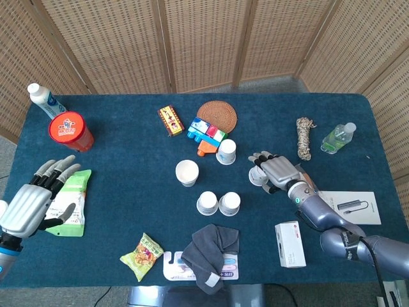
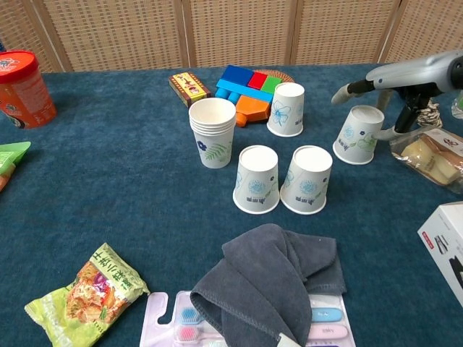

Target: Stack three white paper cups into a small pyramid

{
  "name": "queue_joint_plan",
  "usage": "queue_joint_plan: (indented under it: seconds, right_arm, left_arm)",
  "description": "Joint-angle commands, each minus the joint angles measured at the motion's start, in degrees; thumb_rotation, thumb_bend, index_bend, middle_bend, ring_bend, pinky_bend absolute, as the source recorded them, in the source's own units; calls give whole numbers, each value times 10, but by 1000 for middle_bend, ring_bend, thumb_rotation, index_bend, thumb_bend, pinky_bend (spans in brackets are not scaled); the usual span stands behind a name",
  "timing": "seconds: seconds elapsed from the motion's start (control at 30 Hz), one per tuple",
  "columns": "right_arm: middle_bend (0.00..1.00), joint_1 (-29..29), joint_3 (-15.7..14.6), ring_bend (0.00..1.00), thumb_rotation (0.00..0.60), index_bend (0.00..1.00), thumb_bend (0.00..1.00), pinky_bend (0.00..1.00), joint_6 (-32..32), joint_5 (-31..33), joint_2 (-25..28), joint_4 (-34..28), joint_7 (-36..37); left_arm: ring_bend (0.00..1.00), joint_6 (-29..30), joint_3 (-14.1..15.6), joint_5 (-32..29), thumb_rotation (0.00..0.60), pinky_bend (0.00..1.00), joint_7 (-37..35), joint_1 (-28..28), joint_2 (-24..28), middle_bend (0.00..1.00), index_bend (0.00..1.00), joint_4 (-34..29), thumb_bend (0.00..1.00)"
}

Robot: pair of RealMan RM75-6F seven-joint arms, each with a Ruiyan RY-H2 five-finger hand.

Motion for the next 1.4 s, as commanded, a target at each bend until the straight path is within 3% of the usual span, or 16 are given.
queue_joint_plan:
  seconds: [0.03, 0.37, 0.67, 0.87, 1.4]
  right_arm:
    - [0, 7, -5, 0, 600, 85, 447, 288, -5, 4, -8, 11, -2]
    - [5, 23, -18, 0, 600, 173, 454, 382, -14, 19, -31, 47, -6]
    - [104, 29, -25, 5, 600, 274, 523, 523, -12, 24, -41, 59, -4]
    - [202, 36, -30, 84, 600, 363, 544, 631, -25, 38, -39, 61, 0]
    - [213, 29, -36, 129, 600, 370, 544, 672, 17, 39, 4, -13, -5]
  left_arm:
    - [0, 1, -1, 0, 600, 0, -2, 2, 1, 0, 0, 1, 469]
    - [0, 8, -2, 0, 600, 0, -15, 14, 3, 0, 0, 9, 469]
    - [0, 7, -3, 3, 600, 0, -22, 18, 3, 0, 0, 14, 469]
    - [0, 5, -5, 2, 600, 0, -26, 19, 3, 0, 0, 18, 468]
    - [0, -6, -11, 0, 600, 26, -27, 16, -2, 0, 0, 23, 469]
